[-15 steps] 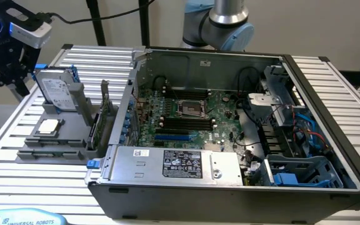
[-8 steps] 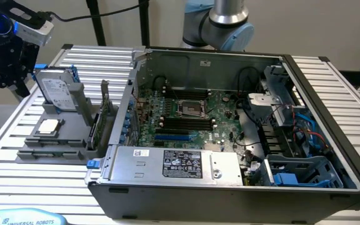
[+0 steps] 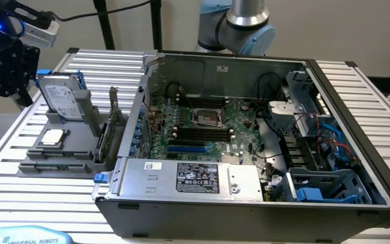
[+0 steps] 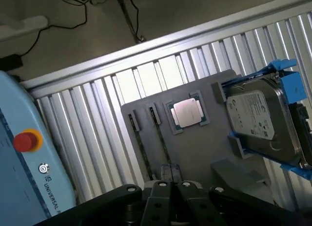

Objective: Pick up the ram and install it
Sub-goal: 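Pick up the ram and move it above insertion slot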

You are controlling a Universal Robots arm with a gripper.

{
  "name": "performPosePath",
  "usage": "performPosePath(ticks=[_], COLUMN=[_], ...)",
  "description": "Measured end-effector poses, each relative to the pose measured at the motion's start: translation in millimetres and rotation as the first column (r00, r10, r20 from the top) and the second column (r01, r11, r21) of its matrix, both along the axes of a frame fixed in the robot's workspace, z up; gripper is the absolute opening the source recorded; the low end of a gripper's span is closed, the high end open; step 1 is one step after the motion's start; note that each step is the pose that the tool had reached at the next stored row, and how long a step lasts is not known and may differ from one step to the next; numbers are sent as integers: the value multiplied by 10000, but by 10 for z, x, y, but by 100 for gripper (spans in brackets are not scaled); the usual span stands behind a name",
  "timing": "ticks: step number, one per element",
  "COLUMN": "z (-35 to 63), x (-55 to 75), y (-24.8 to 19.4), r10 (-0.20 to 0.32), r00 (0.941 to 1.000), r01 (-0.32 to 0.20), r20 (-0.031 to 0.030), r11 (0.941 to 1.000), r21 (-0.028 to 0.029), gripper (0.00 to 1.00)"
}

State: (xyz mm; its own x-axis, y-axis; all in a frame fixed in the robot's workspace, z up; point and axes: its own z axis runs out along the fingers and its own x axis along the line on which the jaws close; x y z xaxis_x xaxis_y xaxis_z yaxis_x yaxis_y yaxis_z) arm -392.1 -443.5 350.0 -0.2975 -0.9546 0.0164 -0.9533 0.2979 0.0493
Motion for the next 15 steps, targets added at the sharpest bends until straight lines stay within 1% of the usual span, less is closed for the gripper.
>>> performPosePath(ticks=[2, 5, 8, 10, 12, 13, 15], z=[-5, -16, -33, -50, -73, -89, -120], x=[0, 0, 0, -1, -1, -1, 0], y=[0, 0, 0, -2, -23, -41, -94], r10=[360, 909, 1455, 1718, 1857, 1902, 1948], r00=[9994, 9959, 9894, 9851, 9826, 9818, 9808], r01=[-360, -909, -1455, -1718, -1857, -1902, -1948], r20=[0, 0, -2, -5, -12, -9, -5], r11=[9994, 9959, 9894, 9851, 9826, 9818, 9808], r21=[0, 1, 1, 2, 2, 6, 22], gripper=[11, 11, 11, 11, 11, 11, 11])
